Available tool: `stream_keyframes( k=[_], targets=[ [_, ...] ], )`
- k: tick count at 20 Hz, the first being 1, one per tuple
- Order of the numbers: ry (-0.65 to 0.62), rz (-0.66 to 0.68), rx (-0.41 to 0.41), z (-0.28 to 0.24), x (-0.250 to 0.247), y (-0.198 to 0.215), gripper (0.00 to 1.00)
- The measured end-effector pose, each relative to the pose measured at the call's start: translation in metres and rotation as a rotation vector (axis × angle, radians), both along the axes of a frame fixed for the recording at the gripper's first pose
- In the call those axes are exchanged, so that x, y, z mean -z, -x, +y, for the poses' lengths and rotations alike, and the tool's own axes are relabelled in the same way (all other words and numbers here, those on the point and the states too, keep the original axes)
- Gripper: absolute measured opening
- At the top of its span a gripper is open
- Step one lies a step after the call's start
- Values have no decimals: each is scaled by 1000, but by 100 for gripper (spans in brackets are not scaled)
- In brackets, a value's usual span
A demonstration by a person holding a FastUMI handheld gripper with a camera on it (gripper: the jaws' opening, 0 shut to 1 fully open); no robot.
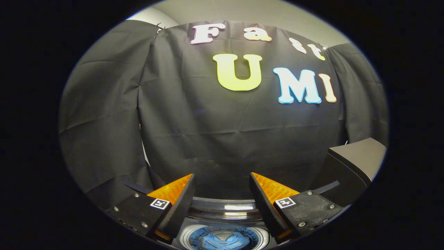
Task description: Put the clothes into the washing machine and then close the washing machine lid.
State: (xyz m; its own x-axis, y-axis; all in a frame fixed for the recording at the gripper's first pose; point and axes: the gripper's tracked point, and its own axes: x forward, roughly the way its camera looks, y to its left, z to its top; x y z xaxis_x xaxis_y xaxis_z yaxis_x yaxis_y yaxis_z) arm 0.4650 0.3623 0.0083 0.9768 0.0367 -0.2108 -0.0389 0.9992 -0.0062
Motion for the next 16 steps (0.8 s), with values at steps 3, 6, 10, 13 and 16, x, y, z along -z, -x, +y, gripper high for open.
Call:
stream_keyframes(
  k=[3,6,10,13,16],
  targets=[
    [2,-20,-1,1,3,10,95],
    [5,-37,-2,1,5,18,95],
    [4,-53,-12,3,10,29,94],
    [5,-65,-21,4,14,37,94],
    [3,-67,-29,5,20,45,94]
  ],
)
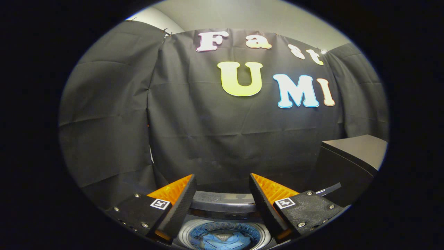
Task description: Put the clothes into the washing machine and then close the washing machine lid.
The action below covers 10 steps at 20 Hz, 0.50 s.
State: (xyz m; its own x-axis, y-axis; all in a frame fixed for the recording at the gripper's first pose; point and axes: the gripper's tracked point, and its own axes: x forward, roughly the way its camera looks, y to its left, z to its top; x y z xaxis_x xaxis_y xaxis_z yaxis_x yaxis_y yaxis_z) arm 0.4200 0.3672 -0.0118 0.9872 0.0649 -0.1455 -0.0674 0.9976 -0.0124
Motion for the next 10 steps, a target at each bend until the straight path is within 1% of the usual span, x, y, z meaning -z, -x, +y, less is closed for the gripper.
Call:
stream_keyframes(
  k=[4,7,10],
  targets=[
    [-13,39,-13,1,20,14,94],
    [-36,124,-15,-4,56,29,94],
    [-23,150,-14,-10,75,38,94]
  ],
)
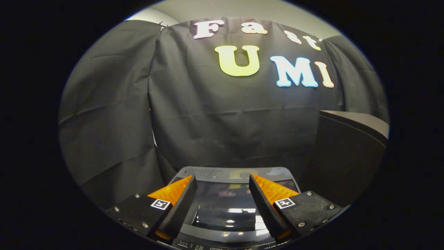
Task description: Put the clothes into the washing machine and then close the washing machine lid.
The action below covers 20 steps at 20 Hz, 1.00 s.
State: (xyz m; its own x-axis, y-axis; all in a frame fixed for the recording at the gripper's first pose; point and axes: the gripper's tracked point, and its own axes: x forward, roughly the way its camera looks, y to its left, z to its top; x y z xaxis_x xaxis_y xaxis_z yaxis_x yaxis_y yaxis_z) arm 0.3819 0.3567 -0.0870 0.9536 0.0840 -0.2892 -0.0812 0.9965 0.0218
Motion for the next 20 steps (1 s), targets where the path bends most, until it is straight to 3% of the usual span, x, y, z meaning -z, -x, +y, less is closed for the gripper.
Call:
stream_keyframes(
  k=[12,20],
  targets=[
    [4,1,-20,1,4,12,94],
    [-19,-41,-33,3,-31,26,94]
  ],
)
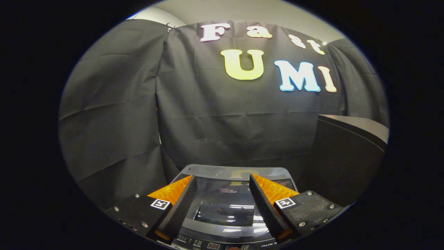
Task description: Put the clothes into the washing machine and then close the washing machine lid.
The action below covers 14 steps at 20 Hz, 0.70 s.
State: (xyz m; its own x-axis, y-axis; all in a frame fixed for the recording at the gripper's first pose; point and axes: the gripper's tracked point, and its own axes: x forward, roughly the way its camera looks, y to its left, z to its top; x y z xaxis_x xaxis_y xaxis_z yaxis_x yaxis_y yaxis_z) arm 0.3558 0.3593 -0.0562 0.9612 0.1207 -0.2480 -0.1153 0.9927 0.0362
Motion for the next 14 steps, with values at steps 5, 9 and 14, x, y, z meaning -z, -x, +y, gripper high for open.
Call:
stream_keyframes(
  k=[5,9,14],
  targets=[
    [20,-93,2,-18,-58,20,94],
    [2,-132,26,-53,-92,38,94],
    [60,-166,32,-102,-115,75,94]
  ],
)
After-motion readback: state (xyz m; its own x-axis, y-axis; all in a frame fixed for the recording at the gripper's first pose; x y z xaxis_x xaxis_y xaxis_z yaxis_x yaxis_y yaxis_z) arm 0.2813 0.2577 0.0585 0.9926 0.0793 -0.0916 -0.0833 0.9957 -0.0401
